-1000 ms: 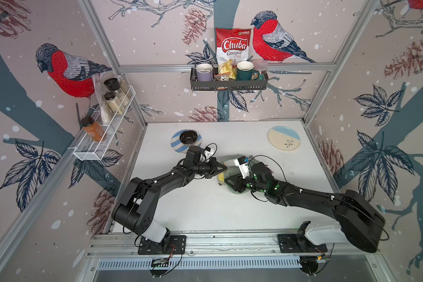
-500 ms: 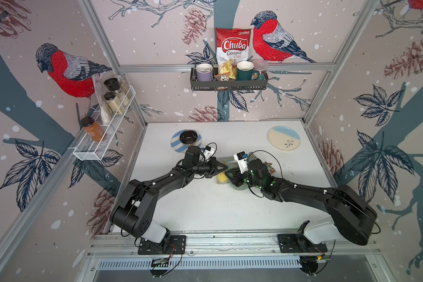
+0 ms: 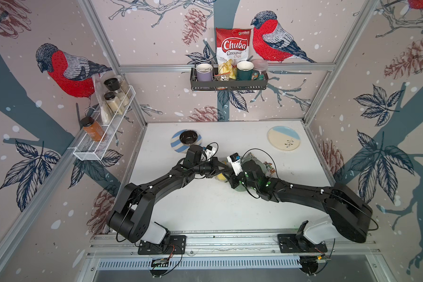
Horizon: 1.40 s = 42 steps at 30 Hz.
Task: Remove the decoration from the bag
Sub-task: Pick up the bag from the center of the board.
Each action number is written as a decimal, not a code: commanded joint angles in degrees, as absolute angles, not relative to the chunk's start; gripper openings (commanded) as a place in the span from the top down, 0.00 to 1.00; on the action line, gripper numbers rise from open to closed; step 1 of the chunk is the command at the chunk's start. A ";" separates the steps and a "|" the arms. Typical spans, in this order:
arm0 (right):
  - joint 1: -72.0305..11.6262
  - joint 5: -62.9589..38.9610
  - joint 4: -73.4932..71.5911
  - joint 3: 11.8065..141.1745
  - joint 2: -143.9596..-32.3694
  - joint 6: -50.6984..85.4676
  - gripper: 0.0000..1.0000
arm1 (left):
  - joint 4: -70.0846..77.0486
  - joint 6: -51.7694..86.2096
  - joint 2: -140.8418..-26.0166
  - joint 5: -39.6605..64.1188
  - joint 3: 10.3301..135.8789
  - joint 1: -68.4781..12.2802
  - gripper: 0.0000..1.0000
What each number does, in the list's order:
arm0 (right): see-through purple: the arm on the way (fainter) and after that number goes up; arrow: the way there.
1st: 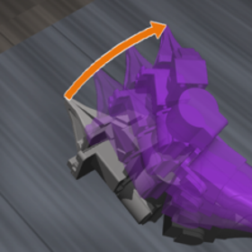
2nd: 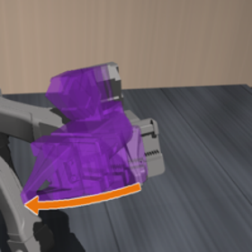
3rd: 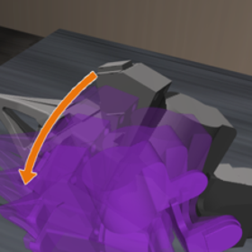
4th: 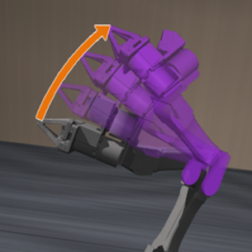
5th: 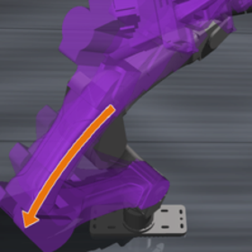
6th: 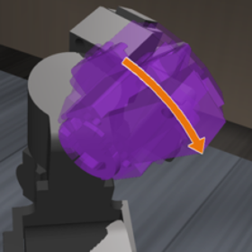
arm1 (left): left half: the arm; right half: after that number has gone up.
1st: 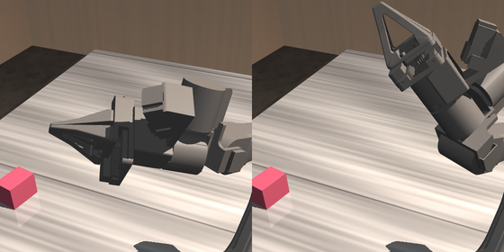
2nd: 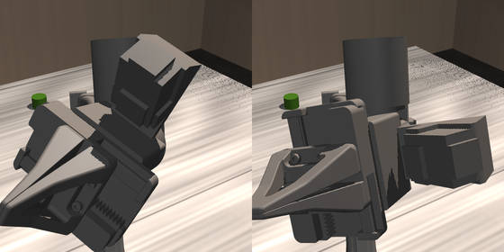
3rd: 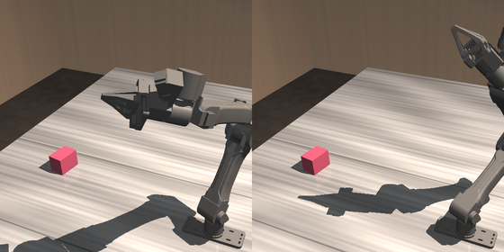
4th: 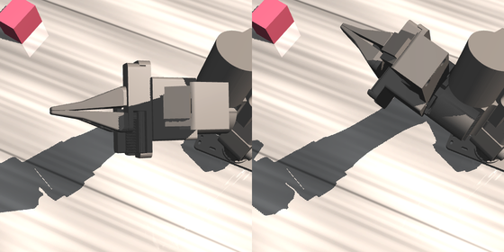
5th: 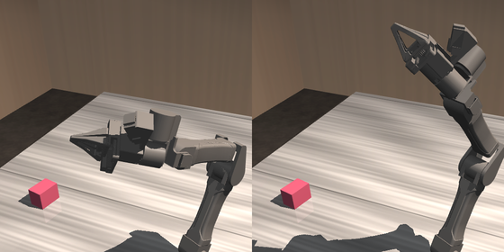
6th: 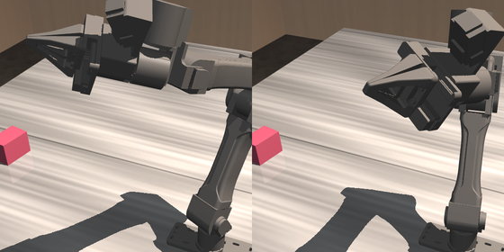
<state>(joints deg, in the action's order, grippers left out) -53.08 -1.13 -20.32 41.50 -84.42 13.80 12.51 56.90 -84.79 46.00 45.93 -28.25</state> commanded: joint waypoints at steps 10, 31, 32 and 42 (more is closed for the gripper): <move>-54.52 5.94 -28.36 37.27 -82.81 8.87 0.97 | 2.55 52.93 -80.33 44.86 49.06 -29.00 0.73; -53.24 -7.32 -26.98 34.72 -80.13 5.82 1.00 | -10.77 42.27 -79.67 41.15 54.34 -28.03 0.56; -52.85 -8.02 -27.11 34.60 -80.15 6.34 1.00 | -10.99 41.96 -79.91 41.12 54.28 -28.04 0.57; -47.92 -19.59 -27.39 34.94 -80.80 10.82 1.00 | -19.23 33.71 -80.07 38.47 56.46 -27.43 0.55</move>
